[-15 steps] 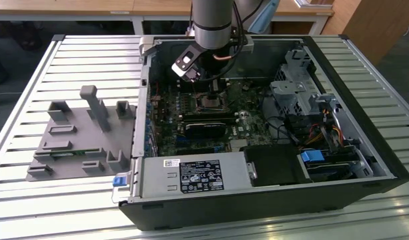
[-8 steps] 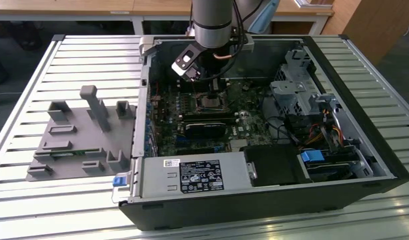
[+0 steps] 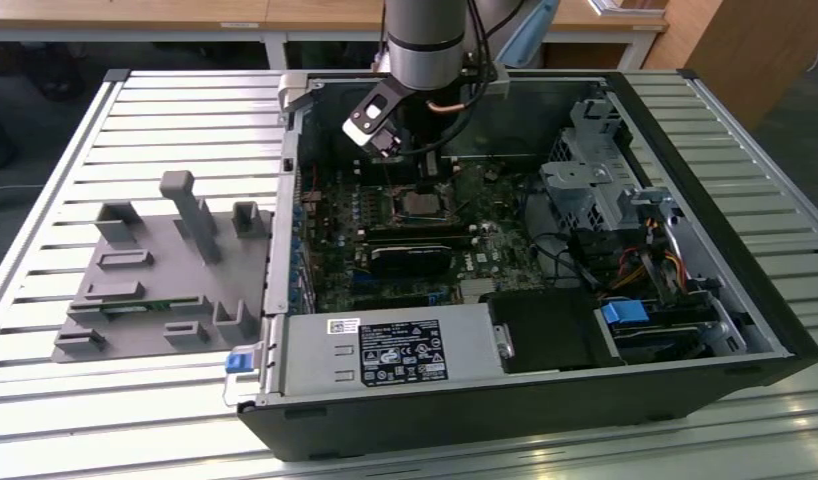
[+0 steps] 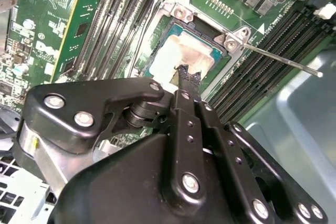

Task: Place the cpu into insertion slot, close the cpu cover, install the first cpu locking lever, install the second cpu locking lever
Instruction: 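Close the cpu cover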

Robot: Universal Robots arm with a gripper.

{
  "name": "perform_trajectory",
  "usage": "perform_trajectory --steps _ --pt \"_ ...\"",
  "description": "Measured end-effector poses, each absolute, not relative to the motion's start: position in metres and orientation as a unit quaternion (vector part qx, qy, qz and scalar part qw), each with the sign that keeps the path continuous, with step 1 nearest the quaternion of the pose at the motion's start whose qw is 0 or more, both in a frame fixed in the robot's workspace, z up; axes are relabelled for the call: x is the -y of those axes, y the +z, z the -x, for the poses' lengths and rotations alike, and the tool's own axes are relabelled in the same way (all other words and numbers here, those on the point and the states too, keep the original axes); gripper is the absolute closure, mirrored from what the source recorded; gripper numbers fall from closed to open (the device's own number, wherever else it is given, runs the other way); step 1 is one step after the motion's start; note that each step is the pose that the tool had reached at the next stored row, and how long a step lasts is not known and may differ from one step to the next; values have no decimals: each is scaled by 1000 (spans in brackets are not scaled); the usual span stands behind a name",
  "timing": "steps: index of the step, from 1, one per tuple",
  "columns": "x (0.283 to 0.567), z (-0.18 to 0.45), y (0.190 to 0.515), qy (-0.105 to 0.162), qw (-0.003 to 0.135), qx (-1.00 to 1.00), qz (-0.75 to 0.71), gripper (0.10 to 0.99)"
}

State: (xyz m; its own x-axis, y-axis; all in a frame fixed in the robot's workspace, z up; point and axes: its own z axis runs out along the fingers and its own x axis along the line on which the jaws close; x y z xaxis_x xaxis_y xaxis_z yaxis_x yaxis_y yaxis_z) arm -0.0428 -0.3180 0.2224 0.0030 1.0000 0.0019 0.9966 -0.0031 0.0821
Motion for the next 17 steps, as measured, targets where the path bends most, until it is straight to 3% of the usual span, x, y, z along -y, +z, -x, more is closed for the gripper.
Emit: perform_trajectory --steps 9,17 --pt "318 43 246 30 28 -705 -708 980" --pt "325 43 247 29 27 -704 -709 980"
